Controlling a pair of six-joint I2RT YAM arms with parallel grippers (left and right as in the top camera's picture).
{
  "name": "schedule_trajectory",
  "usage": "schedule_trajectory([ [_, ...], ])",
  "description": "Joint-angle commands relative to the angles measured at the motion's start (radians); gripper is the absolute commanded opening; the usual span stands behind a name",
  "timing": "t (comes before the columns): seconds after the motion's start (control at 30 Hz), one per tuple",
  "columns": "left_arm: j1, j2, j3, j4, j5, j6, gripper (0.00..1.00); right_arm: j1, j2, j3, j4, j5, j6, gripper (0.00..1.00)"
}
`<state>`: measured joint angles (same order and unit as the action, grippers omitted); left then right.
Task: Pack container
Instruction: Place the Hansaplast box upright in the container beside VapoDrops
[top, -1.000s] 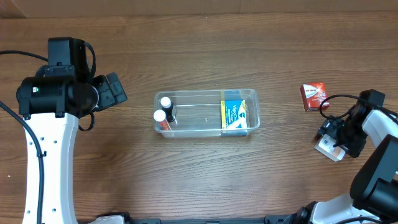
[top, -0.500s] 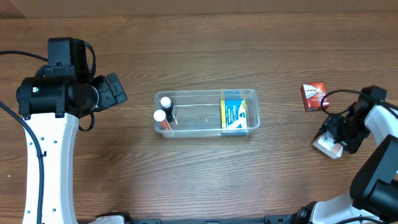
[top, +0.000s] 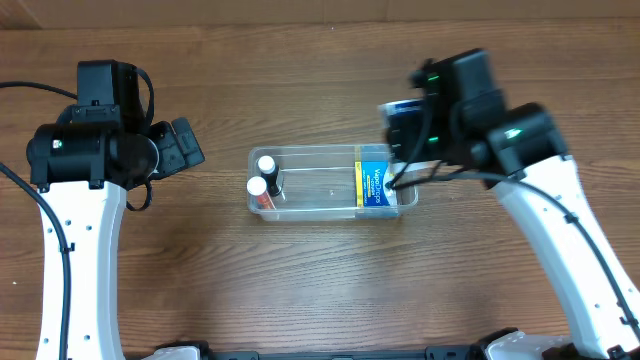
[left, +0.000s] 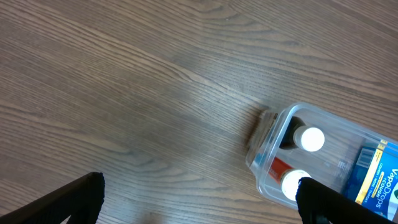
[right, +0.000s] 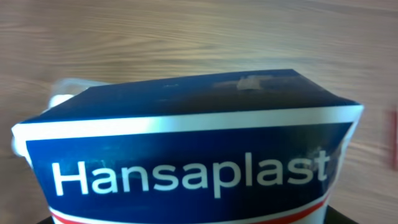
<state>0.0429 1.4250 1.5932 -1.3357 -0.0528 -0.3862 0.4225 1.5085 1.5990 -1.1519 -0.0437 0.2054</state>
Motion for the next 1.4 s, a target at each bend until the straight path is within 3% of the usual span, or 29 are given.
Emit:
schedule_trajectory([
  [0.0, 0.003, 0.002, -0.003, 0.001, -0.002, 0.016, 1.0, 0.098, 0.05, 0.025, 0.05, 0.008, 0.129, 0.73],
  [0.17, 0.003, 0.002, -0.003, 0.001, -0.002, 0.016, 1.0, 0.143, 0.199, 0.024, 0.067, -0.002, 0.241, 0.73],
  [0.33, 0.003, 0.002, -0.003, 0.001, -0.002, 0.016, 1.0, 0.189, 0.33, 0.024, 0.082, -0.037, 0.24, 0.74],
  [0.8, 0.003, 0.002, -0.003, 0.0, -0.002, 0.016, 1.0, 0.211, 0.479, 0.023, 0.111, -0.037, 0.241, 0.8],
  [0.97, 0.003, 0.002, -0.003, 0.0, -0.002, 0.016, 1.0, 0.211, 0.484, 0.023, 0.111, -0.037, 0.24, 0.93],
  [1.17, 0.003, 0.002, -0.003, -0.001, -0.002, 0.016, 1.0, 0.211, 0.472, 0.029, 0.109, -0.008, 0.236, 0.91],
  [1.37, 0.003, 0.002, -0.003, -0.006, -0.002, 0.024, 1.0, 0.129, 0.252, 0.245, -0.039, 0.273, 0.232, 1.0],
])
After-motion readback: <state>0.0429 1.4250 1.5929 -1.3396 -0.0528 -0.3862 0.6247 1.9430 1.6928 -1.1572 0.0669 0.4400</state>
